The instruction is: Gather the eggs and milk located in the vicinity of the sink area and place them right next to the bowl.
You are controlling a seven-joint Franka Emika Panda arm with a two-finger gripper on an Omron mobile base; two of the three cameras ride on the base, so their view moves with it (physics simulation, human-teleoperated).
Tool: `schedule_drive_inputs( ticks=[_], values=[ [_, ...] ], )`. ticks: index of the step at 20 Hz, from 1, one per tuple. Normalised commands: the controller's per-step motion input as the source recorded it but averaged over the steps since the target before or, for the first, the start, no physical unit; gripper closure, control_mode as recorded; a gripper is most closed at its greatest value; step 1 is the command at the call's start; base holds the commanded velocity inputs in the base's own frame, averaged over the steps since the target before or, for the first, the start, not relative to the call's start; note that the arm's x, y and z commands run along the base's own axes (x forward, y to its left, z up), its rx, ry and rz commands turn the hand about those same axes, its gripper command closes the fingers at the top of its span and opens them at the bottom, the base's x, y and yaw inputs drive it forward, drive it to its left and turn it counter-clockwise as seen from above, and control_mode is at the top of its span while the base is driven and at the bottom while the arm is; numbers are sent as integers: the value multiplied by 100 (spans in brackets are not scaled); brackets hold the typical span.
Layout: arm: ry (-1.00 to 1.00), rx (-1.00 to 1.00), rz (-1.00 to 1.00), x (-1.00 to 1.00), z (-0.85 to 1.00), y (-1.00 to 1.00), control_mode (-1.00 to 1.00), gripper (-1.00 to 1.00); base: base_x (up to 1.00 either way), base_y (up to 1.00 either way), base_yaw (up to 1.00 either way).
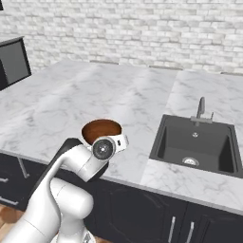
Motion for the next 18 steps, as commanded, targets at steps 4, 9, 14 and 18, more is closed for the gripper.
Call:
schedule_drive_inputs(
  ticks=[4,9,14,18],
  values=[
    [0,0,0,0,0,0,100,100,19,-20,0],
    [0,0,0,0,0,-11,-100,100,0,-3,0],
    [12,0,0,2,0,-4,-100,100,0,0,0],
    [15,0,1,4,0,-12,-100,100,0,0,0]
  ],
)
